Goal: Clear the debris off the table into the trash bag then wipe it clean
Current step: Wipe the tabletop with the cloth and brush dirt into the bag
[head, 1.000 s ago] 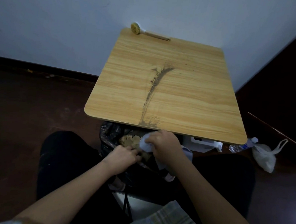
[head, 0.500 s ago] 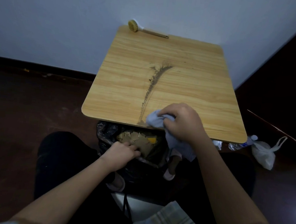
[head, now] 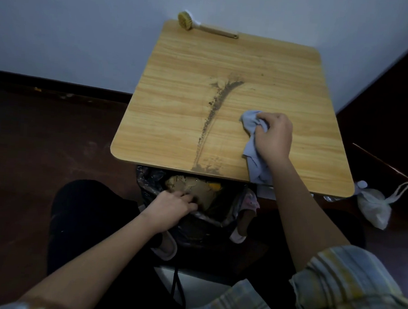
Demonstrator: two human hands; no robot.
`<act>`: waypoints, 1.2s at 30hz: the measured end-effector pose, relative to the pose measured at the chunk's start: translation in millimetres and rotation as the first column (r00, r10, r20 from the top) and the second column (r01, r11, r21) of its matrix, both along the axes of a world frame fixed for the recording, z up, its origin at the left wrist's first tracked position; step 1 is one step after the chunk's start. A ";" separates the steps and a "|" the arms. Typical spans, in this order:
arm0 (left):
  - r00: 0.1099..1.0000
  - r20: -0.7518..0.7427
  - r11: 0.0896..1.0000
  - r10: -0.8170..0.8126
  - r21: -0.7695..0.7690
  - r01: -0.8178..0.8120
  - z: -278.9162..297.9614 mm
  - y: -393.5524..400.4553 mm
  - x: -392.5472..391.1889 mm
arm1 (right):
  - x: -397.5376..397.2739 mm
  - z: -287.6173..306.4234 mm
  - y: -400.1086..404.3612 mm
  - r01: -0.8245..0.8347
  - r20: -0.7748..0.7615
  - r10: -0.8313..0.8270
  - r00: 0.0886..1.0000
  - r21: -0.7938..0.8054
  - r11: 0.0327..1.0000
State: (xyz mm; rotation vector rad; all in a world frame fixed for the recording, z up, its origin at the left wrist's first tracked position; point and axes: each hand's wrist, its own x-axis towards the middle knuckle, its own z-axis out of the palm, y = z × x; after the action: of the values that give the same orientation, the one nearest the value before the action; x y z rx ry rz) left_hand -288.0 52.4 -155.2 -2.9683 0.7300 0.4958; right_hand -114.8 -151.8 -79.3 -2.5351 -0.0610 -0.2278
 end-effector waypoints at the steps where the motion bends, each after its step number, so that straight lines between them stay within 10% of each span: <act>1: 1.000 0.003 1.000 0.003 -0.004 -0.003 -2.0 0.3 0.8 | 4.6 -6.3 -0.5 0.004 -0.056 -0.006 0.998 -0.029 1.000; 6: 1.000 0.027 0.999 -0.011 -0.039 0.012 -14.2 4.0 3.0 | 15.2 -34.9 -1.5 -0.065 -0.308 -0.022 0.951 -0.270 0.961; 26: 0.976 0.026 0.976 -0.217 0.008 0.216 -26.5 4.2 6.8 | 62.2 -39.0 15.5 0.006 -0.178 -0.064 0.982 -0.313 0.950; 36: 0.986 0.075 0.986 -0.150 -0.057 0.155 -15.7 3.8 -4.0 | -50.0 -23.7 6.5 -0.114 0.206 0.120 0.971 -0.039 0.993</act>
State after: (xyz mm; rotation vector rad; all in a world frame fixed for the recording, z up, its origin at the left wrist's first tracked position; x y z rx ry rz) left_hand -292.0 56.2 -170.9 -2.9376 0.9732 0.3630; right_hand -164.8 -145.3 -103.1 -2.5155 -0.2963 -0.4468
